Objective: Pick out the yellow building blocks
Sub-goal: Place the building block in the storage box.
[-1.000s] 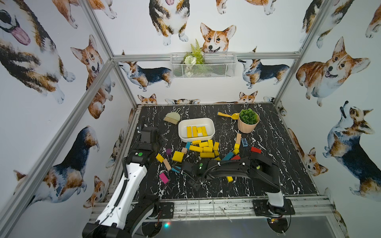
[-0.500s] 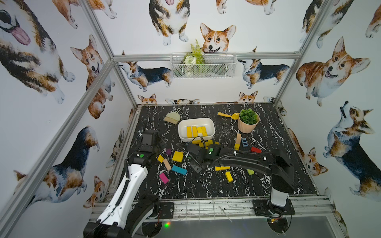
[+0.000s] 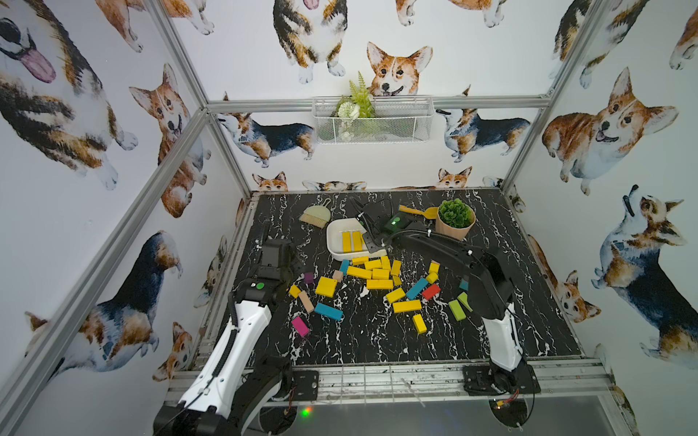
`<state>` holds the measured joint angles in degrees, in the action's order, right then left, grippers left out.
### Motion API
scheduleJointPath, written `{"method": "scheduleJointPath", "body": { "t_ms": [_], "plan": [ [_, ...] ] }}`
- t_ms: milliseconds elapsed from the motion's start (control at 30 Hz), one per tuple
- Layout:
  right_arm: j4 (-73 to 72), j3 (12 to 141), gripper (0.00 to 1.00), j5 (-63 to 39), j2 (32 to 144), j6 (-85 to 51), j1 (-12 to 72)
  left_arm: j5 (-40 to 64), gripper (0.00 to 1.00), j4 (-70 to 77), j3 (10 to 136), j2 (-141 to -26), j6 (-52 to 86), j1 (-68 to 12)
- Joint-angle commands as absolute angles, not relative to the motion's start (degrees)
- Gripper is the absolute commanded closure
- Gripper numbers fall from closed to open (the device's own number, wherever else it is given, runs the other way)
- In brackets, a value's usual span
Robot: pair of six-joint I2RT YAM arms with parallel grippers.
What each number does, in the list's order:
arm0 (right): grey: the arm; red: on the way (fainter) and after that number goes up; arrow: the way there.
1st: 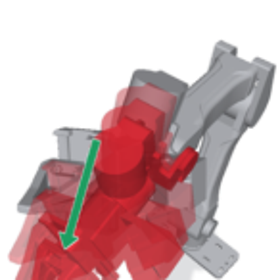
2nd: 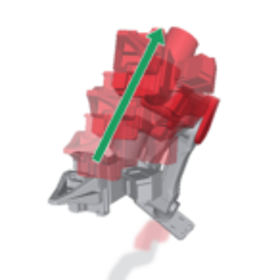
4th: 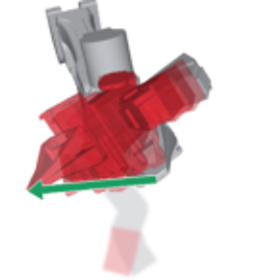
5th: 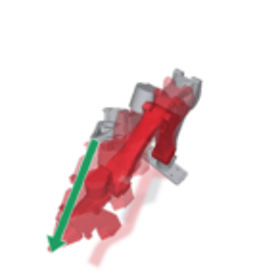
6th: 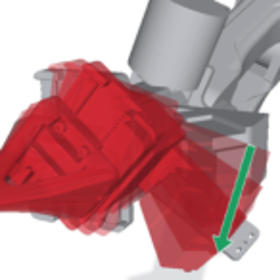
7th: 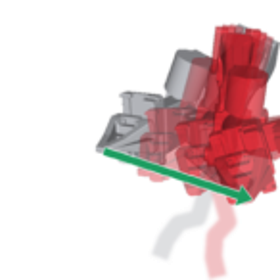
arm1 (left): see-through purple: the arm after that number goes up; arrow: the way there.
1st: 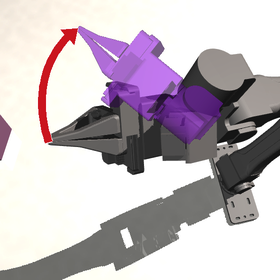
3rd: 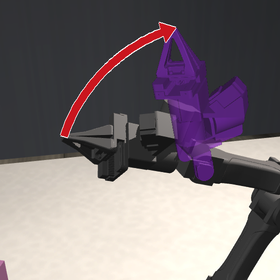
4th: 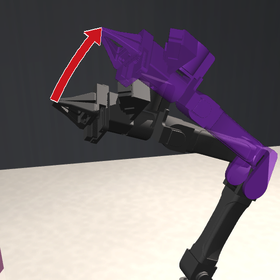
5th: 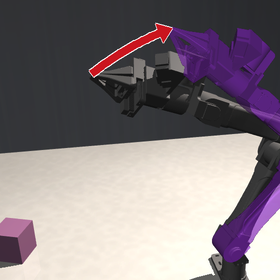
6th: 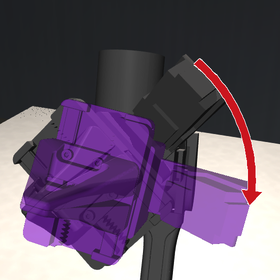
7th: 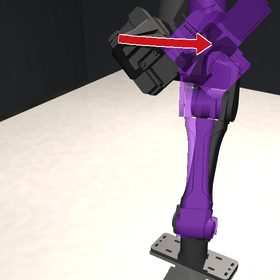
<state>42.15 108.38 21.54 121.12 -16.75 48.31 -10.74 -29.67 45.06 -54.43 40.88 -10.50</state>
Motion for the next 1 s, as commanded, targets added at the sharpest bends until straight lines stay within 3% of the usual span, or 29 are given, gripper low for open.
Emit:
{"method": "scheduleJointPath", "body": {
  "t_ms": [0, 400, 733, 967],
  "plan": [
    [43.8, 114.5, 0.96, 21.8, 127.4, -15.8, 44.7, -10.5, 0.53, -30.1, 44.1, -53.9, 41.0, -10.4],
    [46.5, 131.8, 0.91, 22.9, 144.7, -13.0, 40.6, -11.0, 0.52, -32.8, 43.0, -54.0, 43.8, -10.4],
    [46.4, 131.4, 0.63, 22.5, 144.6, -13.1, 40.7, -12.9, 0.51, -34.7, 43.9, -55.1, 44.3, -10.4],
    [46.0, 129.4, 0.49, 22.8, 136.5, -11.4, 41.6, -13.9, 0.49, -35.2, 43.9, -59.5, 43.9, -10.4]
  ]
}}
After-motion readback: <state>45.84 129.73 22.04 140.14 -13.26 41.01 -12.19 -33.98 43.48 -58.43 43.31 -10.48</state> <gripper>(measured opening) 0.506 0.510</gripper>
